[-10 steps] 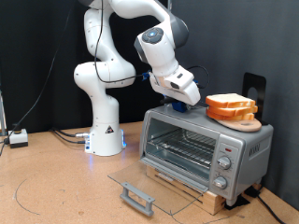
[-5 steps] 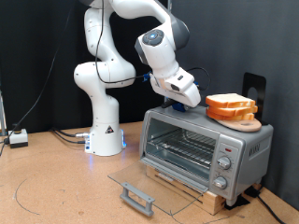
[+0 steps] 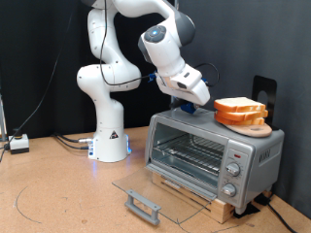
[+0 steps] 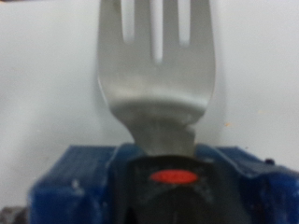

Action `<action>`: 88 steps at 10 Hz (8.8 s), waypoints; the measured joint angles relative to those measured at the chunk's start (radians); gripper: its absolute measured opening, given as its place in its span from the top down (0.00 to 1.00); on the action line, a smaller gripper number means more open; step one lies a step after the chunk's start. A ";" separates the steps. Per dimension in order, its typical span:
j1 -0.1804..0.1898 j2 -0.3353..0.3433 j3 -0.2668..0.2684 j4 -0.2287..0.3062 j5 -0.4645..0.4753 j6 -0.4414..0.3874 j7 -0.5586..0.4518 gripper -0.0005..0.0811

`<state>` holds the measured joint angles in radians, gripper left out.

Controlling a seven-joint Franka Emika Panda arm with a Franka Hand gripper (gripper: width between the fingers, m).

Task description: Make a piece of toast with the oven

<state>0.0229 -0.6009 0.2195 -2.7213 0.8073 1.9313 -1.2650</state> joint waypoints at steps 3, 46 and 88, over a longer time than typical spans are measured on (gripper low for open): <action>-0.008 -0.033 -0.038 0.016 -0.048 -0.076 -0.005 0.42; -0.183 0.033 0.016 -0.016 0.212 0.293 0.003 0.42; -0.186 0.280 0.210 0.155 0.177 0.436 0.102 0.42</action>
<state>-0.1626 -0.3206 0.4293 -2.5660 0.9839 2.3670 -1.1627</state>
